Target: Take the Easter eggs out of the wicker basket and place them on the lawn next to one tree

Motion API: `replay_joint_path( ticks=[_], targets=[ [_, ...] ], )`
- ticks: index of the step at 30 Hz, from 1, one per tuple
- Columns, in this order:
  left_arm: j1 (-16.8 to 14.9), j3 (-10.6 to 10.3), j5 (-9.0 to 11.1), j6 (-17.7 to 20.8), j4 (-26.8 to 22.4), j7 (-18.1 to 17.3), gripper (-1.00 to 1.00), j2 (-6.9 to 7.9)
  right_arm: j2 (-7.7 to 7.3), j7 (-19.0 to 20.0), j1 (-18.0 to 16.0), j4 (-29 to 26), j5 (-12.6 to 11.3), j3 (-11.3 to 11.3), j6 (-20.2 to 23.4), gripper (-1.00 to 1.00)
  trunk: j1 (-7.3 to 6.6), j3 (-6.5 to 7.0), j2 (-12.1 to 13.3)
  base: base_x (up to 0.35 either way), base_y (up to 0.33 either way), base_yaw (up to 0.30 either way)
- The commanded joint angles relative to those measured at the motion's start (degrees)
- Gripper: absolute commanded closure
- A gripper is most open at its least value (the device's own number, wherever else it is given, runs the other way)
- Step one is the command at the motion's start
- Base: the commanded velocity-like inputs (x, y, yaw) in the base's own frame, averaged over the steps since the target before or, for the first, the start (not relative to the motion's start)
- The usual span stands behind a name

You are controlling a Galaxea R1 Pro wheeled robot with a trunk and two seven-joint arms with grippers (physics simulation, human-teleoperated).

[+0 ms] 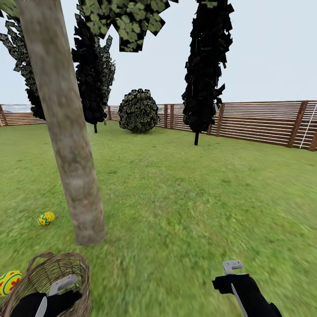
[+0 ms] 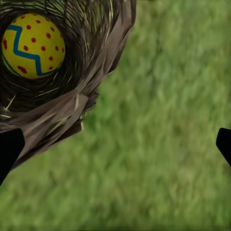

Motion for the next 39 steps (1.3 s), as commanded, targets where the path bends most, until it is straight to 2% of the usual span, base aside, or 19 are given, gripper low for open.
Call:
replay_joint_path(
  ticks=[1,13,14,15,16,18,23,31,32,33,34,39],
  targets=[
    [0.0,0.1,0.2,0.3,0.0,-0.1,-1.00,-0.01,0.01,0.5,0.0,-0.1,0.6,-0.1,0.2,-1.00,-0.23,0.12,0.4,0.000,0.000,0.000],
    [0.0,0.3,0.5,0.3,-0.6,-0.1,-1.00,0.39,0.00,0.6,0.0,-0.1,0.5,-0.2,0.3,-1.00,-2.87,2.28,5.2,0.000,0.000,0.000],
    [0.0,0.5,0.6,0.5,-0.8,-0.2,-1.00,0.71,0.00,0.6,0.0,-0.1,0.5,-0.3,0.3,-1.00,-3.09,2.46,5.6,0.000,0.000,0.000],
    [0.0,0.7,0.7,1.1,-0.9,-0.4,-1.00,2.31,0.00,0.6,0.0,-0.1,0.5,-0.3,0.3,-1.00,-3.31,2.63,6.0,0.000,0.000,0.000],
    [0.0,0.7,0.8,1.6,-0.9,-2.0,-1.00,3.45,0.00,0.6,0.0,-0.1,0.5,-0.3,0.3,-1.00,-3.53,2.81,6.4,0.000,0.000,0.000],
    [0.0,0.9,0.5,2.0,-0.9,-6.4,-1.00,4.42,0.00,0.5,0.0,-0.1,0.5,-0.3,0.3,-1.00,-3.97,3.17,7.2,0.000,0.000,0.000],
    [0.0,1.0,0.2,2.2,-0.9,-7.5,-1.00,5.49,0.00,0.5,0.0,-0.1,0.7,-0.1,0.3,-1.00,-5.07,4.07,9.2,0.000,0.000,0.000],
    [0.0,1.0,0.2,2.2,-0.9,-7.4,-1.00,5.86,0.04,0.5,0.0,0.1,0.9,0.1,0.2,-1.00,-6.82,5.51,12.4,0.000,0.000,0.000],
    [0.0,1.0,0.2,2.2,-1.0,-7.4,-1.00,6.47,0.02,0.5,0.0,0.1,0.8,0.1,0.2,-1.00,-7.04,5.69,12.8,0.000,0.000,0.000],
    [0.0,1.0,0.2,2.2,-1.0,-7.4,-1.00,7.96,0.01,0.5,0.0,0.1,0.7,0.1,0.2,-1.00,-7.26,5.87,13.2,0.000,0.000,0.000],
    [0.0,1.0,0.2,2.2,-1.0,-7.4,-1.00,8.54,0.00,0.5,0.0,0.1,0.7,0.1,0.2,-1.00,-7.48,6.05,13.6,0.000,0.000,0.000],
    [0.0,0.9,0.1,2.1,-0.6,-7.4,-1.00,9.61,0.03,0.5,0.0,0.1,0.8,0.1,0.2,-1.00,-8.58,6.94,15.6,0.000,0.000,0.000]
  ],
)
